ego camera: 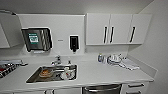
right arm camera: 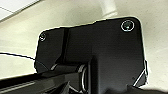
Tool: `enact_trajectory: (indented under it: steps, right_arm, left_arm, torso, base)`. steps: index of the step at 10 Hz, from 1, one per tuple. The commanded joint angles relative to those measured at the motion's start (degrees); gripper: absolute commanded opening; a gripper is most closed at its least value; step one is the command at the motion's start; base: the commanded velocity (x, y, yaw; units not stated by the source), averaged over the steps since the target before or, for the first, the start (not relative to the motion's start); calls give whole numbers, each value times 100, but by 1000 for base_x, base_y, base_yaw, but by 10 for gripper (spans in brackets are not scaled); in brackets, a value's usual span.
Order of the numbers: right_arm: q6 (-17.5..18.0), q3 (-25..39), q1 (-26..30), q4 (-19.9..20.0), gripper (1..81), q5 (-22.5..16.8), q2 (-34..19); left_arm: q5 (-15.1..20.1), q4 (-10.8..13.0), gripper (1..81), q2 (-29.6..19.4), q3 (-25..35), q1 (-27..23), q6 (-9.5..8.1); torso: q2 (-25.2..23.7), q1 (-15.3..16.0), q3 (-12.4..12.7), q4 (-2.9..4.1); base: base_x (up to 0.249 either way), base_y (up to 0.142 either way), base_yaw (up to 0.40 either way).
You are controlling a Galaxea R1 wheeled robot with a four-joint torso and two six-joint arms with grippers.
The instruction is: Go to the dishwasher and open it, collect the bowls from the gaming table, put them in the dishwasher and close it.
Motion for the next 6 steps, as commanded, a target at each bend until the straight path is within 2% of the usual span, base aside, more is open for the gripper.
enact_trajectory:
  steps: [1, 4, 6]
  right_arm:
    - [-18, 11, 289, -52, 811, -290, -86]
    - [-18, 11, 272, -52, 811, -290, -86]
    - [-18, 46, 280, -69, 811, -299, -104]
  left_arm:
    - [175, 82, 811, -49, 64, -318, 6]
    - [140, 91, 811, -41, 65, -326, 6]
    - [-71, 91, 811, -120, 64, -248, 6]
  torso:
    - [0, -2, 0, 0]
    - [2, 0, -2, 0]
    - [2, -2, -2, 0]
  base:
    - [0, 0, 0]
    - [0, 0, 0]
    - [0, 0, 0]
